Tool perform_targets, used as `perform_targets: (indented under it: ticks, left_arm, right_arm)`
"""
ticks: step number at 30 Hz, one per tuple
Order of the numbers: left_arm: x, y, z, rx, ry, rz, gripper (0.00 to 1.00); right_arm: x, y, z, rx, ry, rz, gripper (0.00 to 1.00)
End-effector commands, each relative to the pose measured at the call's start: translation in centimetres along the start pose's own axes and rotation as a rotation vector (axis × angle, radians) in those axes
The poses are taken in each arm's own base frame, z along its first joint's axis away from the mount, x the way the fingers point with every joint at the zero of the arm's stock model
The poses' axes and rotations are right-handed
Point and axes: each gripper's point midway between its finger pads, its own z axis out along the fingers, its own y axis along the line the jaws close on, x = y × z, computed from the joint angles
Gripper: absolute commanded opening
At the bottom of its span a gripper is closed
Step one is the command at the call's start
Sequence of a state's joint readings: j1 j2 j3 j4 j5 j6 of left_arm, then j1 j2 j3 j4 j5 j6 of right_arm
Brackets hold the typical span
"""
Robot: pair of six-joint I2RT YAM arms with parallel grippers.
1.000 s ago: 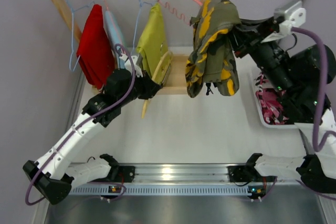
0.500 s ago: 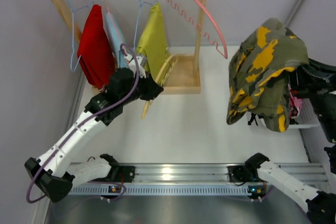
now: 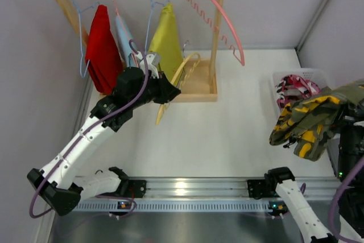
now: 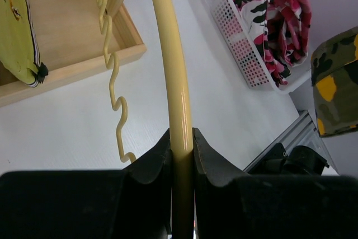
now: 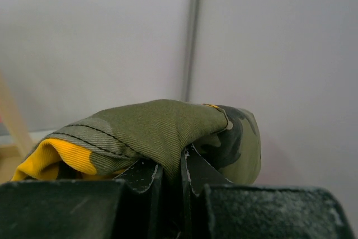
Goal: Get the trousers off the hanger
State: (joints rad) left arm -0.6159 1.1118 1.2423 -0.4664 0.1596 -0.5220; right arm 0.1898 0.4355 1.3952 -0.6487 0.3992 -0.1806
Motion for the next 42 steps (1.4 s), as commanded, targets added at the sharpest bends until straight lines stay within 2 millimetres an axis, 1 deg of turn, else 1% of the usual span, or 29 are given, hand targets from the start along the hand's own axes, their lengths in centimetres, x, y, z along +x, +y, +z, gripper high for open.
perform_targets:
  ticks: [1,4,5,6,7,8,10,12,14,17,18,19,20,21,23,24,26,27,28,29,30,31,33,34,36,37,38,40,42]
  left_arm:
    - [-3.1,-2.7,-1.1,0.09,-0.096,0.01,0.0]
    - [-3.0,-3.3,-1.7,0.119,-0.095,0.003,0.0]
    - [-2.9,-3.4,-1.9,0.125,-0.097,-0.007,0.0]
    - [-2.8,-3.6,-2.1,0.133,-0.093,-0.009,0.0]
    - [-2.7,-3.6,-2.2,0.135,-0.092,-0.017,0.0]
    - [-2.7,-3.7,-2.3,0.14,-0.09,-0.025,0.0]
    - [-2.8,-3.8,-2.6,0.141,-0.099,-0.03,0.0]
    - [-2.9,-3.9,-2.8,0.141,-0.103,-0.043,0.0]
    - [-3.0,-4.3,-3.1,0.156,-0.105,-0.055,0.0]
    - [-3.2,-4.8,-3.4,0.17,-0.111,-0.073,0.0]
    - [-3.3,-4.9,-3.5,0.172,-0.114,-0.075,0.0]
    - [-3.3,-4.9,-3.5,0.17,-0.113,-0.079,0.0]
    - [-3.4,-5.0,-3.7,0.171,-0.117,-0.084,0.0]
    - [-3.7,-5.2,-3.8,0.175,-0.123,-0.083,0.0]
    - [-4.1,-5.5,-4.0,0.183,-0.131,-0.083,0.0]
    - [-4.5,-5.7,-4.3,0.189,-0.141,-0.078,0.0]
    - [-4.8,-5.9,-4.5,0.193,-0.152,-0.076,0.0]
    - [-5.0,-6.0,-4.7,0.193,-0.159,-0.076,0.0]
    - [-5.1,-6.0,-4.8,0.194,-0.162,-0.077,0.0]
    - [-5.0,-6.0,-4.8,0.192,-0.161,-0.077,0.0]
    - [-5.1,-6.0,-4.9,0.191,-0.166,-0.079,0.0]
    - [-5.1,-5.9,-4.9,0.19,-0.167,-0.077,0.0]
    - [-5.5,-6.0,-5.1,0.189,-0.178,-0.07,0.0]
    - [-5.7,-6.0,-5.2,0.187,-0.187,-0.064,0.0]
    - [-6.2,-6.2,-5.5,0.189,-0.204,-0.054,0.0]
    - [-6.4,-6.3,-5.6,0.186,-0.212,-0.047,0.0]
    - [-6.7,-6.3,-5.7,0.185,-0.22,-0.043,0.0]
    - [-7.2,-6.5,-6.0,0.185,-0.237,-0.033,0.0]
    - [-7.6,-6.5,-5.8,0.176,-0.242,-0.036,0.0]
  right_arm:
    - [-1.2,-5.1,-1.3,0.281,-0.033,-0.051,0.0]
    - [-0.9,-6.8,-1.5,0.377,-0.01,-0.142,0.0]
    - [-0.2,-6.9,-1.1,0.394,0.01,-0.177,0.0]
    - [-0.5,-7.6,-1.1,0.442,0.003,-0.217,0.0]
    - [-0.3,-7.6,-0.9,0.446,0.008,-0.242,0.0]
    - [0.6,-7.4,-0.3,0.441,0.026,-0.274,0.0]
    - [0.7,-7.2,0.5,0.433,0.029,-0.332,0.0]
    - [1.3,-6.6,1.6,0.405,0.054,-0.408,0.0]
    - [1.2,-5.8,2.6,0.366,0.056,-0.426,0.0]
    - [2.0,-4.3,4.5,0.333,0.057,-0.48,0.0]
    - [2.4,-3.9,5.0,0.32,0.062,-0.521,0.0]
    - [3.3,-2.9,5.8,0.283,0.067,-0.542,0.0]
    - [3.5,-2.5,6.2,0.277,0.067,-0.544,0.0]
    - [4.3,-1.8,7.1,0.263,0.087,-0.566,0.0]
    - [4.8,-0.9,8.1,0.237,0.09,-0.576,0.0]
    - [5.3,-0.2,9.0,0.217,0.102,-0.58,0.0]
    - [4.6,0.0,10.0,0.206,0.09,-0.575,0.0]
    - [5.5,-0.3,10.9,0.218,0.131,-0.585,0.0]
    - [4.9,-0.1,11.7,0.199,0.119,-0.58,0.0]
    - [5.0,-0.3,12.2,0.196,0.128,-0.582,0.0]
    - [5.8,-1.4,13.0,0.23,0.164,-0.584,0.0]
    - [5.8,-1.4,13.5,0.2,0.168,-0.587,0.0]
    - [6.8,-2.8,14.4,0.221,0.215,-0.589,0.0]
    - [7.1,-4.2,14.4,0.24,0.237,-0.597,0.0]
    - [8.1,-5.6,14.6,0.248,0.277,-0.593,0.0]
    - [8.6,-7.0,14.4,0.259,0.295,-0.598,0.0]
    - [8.9,-7.6,14.4,0.261,0.306,-0.596,0.0]
    - [10.6,-9.5,14.5,0.273,0.358,-0.6,0.0]
    - [12.8,-10.3,15.1,0.263,0.411,-0.59,0.0]
